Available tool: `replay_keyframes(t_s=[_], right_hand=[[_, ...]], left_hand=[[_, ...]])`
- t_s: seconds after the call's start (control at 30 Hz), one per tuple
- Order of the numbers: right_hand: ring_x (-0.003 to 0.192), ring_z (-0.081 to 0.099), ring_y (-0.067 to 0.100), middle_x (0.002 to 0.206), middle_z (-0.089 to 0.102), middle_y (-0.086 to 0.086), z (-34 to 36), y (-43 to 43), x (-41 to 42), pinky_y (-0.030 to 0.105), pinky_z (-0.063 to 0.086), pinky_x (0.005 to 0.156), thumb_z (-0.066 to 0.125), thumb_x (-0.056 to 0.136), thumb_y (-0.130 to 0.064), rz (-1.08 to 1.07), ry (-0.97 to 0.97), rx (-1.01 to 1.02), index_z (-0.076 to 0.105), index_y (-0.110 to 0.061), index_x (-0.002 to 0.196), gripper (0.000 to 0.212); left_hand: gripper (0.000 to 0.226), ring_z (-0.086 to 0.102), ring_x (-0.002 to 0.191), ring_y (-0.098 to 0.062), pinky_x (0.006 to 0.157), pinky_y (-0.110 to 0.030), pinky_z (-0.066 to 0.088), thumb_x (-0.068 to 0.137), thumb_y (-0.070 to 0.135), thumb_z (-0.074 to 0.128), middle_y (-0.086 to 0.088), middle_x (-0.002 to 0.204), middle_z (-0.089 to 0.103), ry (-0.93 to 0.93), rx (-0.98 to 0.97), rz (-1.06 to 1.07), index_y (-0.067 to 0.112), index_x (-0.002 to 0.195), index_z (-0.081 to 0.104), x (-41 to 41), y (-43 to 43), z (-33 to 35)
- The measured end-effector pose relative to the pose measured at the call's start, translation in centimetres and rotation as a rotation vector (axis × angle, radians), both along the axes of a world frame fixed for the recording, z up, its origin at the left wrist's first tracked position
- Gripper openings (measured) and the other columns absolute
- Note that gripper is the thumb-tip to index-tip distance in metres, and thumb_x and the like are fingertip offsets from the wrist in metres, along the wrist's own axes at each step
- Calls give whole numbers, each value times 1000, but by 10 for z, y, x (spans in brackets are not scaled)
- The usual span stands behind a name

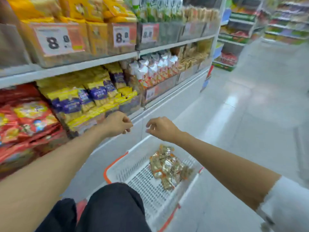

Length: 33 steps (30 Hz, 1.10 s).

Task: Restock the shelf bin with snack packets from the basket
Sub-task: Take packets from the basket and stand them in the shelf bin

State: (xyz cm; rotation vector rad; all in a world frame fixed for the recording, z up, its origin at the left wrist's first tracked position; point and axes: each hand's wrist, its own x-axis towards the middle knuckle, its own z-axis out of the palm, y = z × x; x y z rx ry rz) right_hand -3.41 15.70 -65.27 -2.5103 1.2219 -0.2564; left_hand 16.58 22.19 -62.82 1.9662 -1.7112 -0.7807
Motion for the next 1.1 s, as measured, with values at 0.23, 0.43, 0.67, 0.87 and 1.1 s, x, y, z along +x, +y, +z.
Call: replay_keyframes(t_s=[0.23, 0.43, 0.67, 0.87, 1.1], right_hand=[[107, 61, 26, 115, 67, 9, -146, -6, -83, 29, 44, 87, 61, 91, -21, -116, 300, 337, 68, -12, 114, 26], [118, 55, 28, 132, 56, 12, -244, -8, -114, 35, 45, 95, 62, 92, -22, -218, 512, 544, 53, -6, 133, 45], [136, 37, 37, 152, 30, 23, -325, -7, -94, 41, 38, 104, 62, 95, -32, -444, 565, 690, 23, 0, 150, 74], [144, -12, 48, 155, -28, 23, -401, 33, -59, 52, 29, 110, 57, 93, -2, -596, 518, 718, -2, -18, 155, 87], [143, 16, 43, 159, 2, 21, -402, 60, -29, 46, 44, 102, 45, 90, 12, -645, 428, 490, 32, -8, 146, 61]], left_hand=[[19, 64, 64, -15, 69, -28, 52, 91, 6, 54, -2, 76, 71, 173, 190, 74, 13, 82, 70, -45, -2, -131], [22, 66, 76, -18, 78, -33, 53, 89, 4, 55, -3, 86, 72, 186, 343, 89, 18, 79, 68, -48, 4, -215], [27, 67, 78, -21, 81, -42, 56, 86, 8, 53, 2, 89, 70, 115, 356, 110, 28, 73, 64, -39, -12, -240], [26, 66, 82, -21, 84, -41, 55, 86, 8, 56, 2, 96, 68, 122, 376, 116, 30, 72, 62, -35, -16, -248], [20, 66, 83, -21, 86, -41, 55, 88, 8, 58, 2, 89, 69, 121, 429, 128, 23, 77, 66, -33, -18, -252]])
